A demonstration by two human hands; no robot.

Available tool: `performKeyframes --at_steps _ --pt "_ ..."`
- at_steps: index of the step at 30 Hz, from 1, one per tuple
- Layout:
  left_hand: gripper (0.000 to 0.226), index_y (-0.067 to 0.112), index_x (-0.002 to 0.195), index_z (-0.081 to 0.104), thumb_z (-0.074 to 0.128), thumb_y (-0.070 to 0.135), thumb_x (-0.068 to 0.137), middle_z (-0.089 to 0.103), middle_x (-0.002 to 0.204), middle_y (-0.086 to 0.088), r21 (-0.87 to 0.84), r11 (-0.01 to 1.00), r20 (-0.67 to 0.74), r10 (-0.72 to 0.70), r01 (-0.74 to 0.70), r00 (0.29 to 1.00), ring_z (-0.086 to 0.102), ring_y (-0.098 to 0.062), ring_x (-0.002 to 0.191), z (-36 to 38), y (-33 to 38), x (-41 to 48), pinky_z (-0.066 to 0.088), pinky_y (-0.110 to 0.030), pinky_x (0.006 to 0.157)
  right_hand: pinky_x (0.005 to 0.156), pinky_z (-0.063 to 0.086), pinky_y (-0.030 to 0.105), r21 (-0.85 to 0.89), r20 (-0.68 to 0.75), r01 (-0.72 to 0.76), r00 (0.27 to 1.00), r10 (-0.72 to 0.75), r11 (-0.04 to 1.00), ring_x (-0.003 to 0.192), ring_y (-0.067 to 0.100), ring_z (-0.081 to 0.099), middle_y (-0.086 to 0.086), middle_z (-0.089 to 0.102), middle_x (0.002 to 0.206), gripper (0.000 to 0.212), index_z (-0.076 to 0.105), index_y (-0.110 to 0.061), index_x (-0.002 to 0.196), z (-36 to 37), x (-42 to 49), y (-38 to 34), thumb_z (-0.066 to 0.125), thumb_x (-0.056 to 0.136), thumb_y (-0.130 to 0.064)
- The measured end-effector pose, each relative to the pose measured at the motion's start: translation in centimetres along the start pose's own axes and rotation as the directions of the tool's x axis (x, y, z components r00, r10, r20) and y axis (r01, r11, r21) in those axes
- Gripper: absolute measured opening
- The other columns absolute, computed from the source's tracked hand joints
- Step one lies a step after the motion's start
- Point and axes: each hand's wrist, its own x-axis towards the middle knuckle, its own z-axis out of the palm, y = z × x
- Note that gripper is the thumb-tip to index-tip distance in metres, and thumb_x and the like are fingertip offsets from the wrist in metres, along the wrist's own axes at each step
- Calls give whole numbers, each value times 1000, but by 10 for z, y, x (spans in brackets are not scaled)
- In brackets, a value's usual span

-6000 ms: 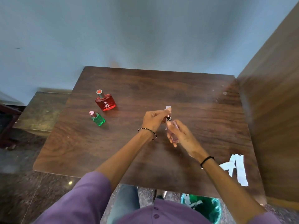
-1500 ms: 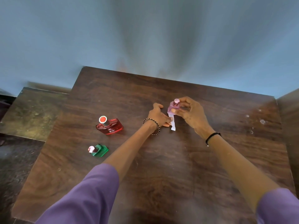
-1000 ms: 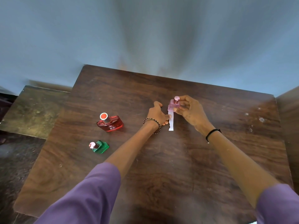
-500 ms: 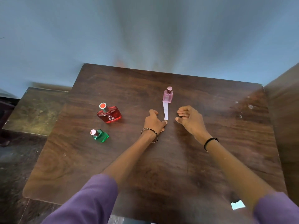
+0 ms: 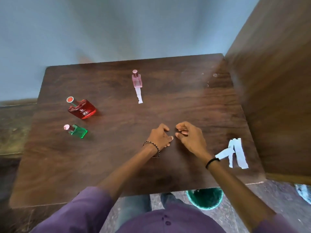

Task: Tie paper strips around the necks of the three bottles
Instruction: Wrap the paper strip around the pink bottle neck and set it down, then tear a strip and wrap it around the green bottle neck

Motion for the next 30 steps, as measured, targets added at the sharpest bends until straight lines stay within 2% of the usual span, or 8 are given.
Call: performKeyframes --at_steps 3,6,9,11,13,17,21,30 --pt "24 9 109 59 69 10 88 64 68 -1 102 991 103 73 -84 992 66 -15 58 26 14 -7 59 -37 72 95 53 24 -9 -55 -14 998 13 1000 104 13 68 0 73 110 24 71 -12 111 -24 -28 23 74 88 -8" --pt "22 9 110 62 68 16 89 67 76 2 212 960 218 138 -185 966 71 -19 70 48 30 -12 58 -32 76 95 53 28 6 -136 -74 988 74 997 101 14 68 1 74 107 23 71 -13 108 -45 -51 46 75 87 -6" --pt "23 20 113 65 66 26 91 74 94 4 389 854 331 221 -346 917 69 -15 86 68 47 -17 56 -34 84 88 47 13 -22 -208 -142 969 134 990 95 12 65 -3 71 103 23 70 -12 109 -64 -72 69 75 88 -8" --pt "24 26 116 64 62 28 92 73 97 9 458 767 401 275 -451 874 62 -10 82 81 56 -22 56 -35 84 73 39 -2 -46 -291 -198 940 176 979 85 12 64 -4 69 93 20 71 -11 105 -72 -84 81 75 86 -6" --pt "26 28 118 65 60 27 93 71 99 9 471 705 460 317 -530 829 58 -8 79 94 66 -27 56 -34 81 65 36 -4 -70 -365 -252 907 211 965 76 12 62 -1 69 86 18 71 -9 100 -79 -93 92 77 83 -5" --pt "40 34 135 57 57 30 96 62 120 0 535 540 575 330 -650 748 65 -21 104 116 80 -32 53 -34 83 74 49 23 -116 -398 -366 869 294 923 86 26 72 8 76 94 24 72 -7 100 -82 -104 113 83 81 -18" --pt "46 29 143 51 58 29 98 52 133 -8 598 412 633 284 -688 720 61 -32 116 133 87 -29 53 -42 89 82 59 41 -185 -366 -443 859 357 877 94 31 73 12 74 108 36 72 -5 108 -81 -109 116 77 88 -34" --pt "37 11 131 60 61 22 95 56 124 -14 647 445 553 285 -619 783 63 -39 107 147 87 -23 51 -43 86 80 49 36 -226 -337 -556 815 471 800 105 39 67 18 71 111 19 76 -13 108 -92 -100 105 64 96 -21"
